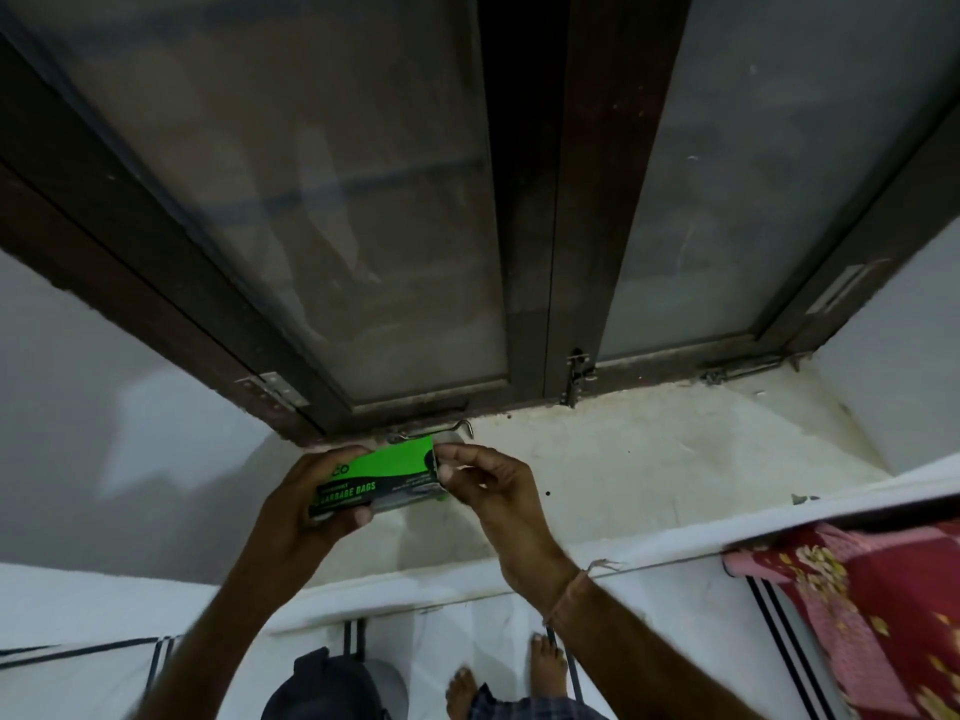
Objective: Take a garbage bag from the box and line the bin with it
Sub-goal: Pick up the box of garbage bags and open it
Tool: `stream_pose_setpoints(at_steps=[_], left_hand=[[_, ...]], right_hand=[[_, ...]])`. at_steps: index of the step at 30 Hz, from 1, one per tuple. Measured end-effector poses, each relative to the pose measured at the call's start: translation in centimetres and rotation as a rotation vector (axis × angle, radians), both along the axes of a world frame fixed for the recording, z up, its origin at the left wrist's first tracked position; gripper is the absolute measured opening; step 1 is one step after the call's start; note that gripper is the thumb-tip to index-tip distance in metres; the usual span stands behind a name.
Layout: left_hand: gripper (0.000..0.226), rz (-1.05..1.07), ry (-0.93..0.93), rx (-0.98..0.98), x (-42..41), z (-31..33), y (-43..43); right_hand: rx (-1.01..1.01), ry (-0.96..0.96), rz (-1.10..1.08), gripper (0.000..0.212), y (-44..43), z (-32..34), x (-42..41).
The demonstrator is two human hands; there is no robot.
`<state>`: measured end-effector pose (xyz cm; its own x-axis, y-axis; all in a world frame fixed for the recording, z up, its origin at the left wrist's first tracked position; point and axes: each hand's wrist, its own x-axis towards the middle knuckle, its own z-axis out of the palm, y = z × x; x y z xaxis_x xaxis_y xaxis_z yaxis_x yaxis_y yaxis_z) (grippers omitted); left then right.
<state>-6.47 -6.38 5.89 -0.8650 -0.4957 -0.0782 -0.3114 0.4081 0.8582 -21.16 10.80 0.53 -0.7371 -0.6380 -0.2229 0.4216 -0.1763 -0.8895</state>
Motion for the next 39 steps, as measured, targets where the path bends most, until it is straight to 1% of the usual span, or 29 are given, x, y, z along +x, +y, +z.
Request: stream_pose_setpoints(at_steps=[2,5,8,10,14,18,22,24,26,27,29,32,34,37,39], left_hand=[[0.061,0.025,-0.023,0.063,0.7,-0.6,-0.1],[0.062,0.04,-0.044,0.144,1.3,-1.2,-0.1],[0.07,0.048,-0.047,0.236,1.4,-1.3,0.0],[0.075,0.049,-0.056,0.268,1.4,-1.2,0.0],[0.077,0.02,-0.054,0.331,1.3,-0.9,0.2],[0.089,0.006,-0.062,0.365,1.3,-0.5,0.6],[0.09,-0.01,-0.059,0.385,1.1,0.1,1.0],[0.092,-0.012,-0.058,0.392,1.0,0.3,1.2],[0.091,-0.023,-0.059,0.397,0.8,0.5,1.2],[0.087,-0.023,-0.054,0.408,0.7,0.7,1.2],[0.078,-0.02,-0.046,0.432,0.7,0.9,1.2],[0.091,-0.017,-0.061,0.429,0.9,1.1,0.9],[0.094,-0.012,-0.068,0.427,0.9,1.2,0.8],[0.098,-0.008,-0.066,0.445,1.0,1.2,0.9],[0.1,-0.002,-0.074,0.442,1.3,1.2,0.9]], right_hand=[[0.047,0.077,-0.037,0.021,-0.3,-0.1,0.0],[0.103,0.217,-0.034,0.019,-0.5,0.3,0.0],[0.108,0.386,-0.032,0.014,-0.3,1.5,-0.2],[0.099,0.49,-0.028,0.014,-0.1,2.2,-0.3],[0.002,0.509,-0.008,0.022,0.2,2.9,-0.2],[-0.061,0.539,0.015,0.028,-0.2,2.8,0.0],[-0.035,0.536,0.046,0.019,-0.1,2.9,-0.4],[-0.007,0.577,0.045,0.016,-0.1,2.9,-0.6],[0.004,0.618,0.032,0.019,-0.2,2.9,-0.6],[0.014,0.647,0.023,0.022,-0.2,2.9,-0.6],[0.078,0.76,-0.003,0.021,-0.1,3.0,-0.7],[0.183,0.944,-0.035,0.009,0.2,3.8,-0.7],[0.206,1.027,-0.068,0.004,0.3,4.3,-0.8],[0.283,1.161,-0.102,0.008,0.3,4.8,-0.5],[0.361,1.269,-0.076,0.01,0.4,4.7,-0.4]])
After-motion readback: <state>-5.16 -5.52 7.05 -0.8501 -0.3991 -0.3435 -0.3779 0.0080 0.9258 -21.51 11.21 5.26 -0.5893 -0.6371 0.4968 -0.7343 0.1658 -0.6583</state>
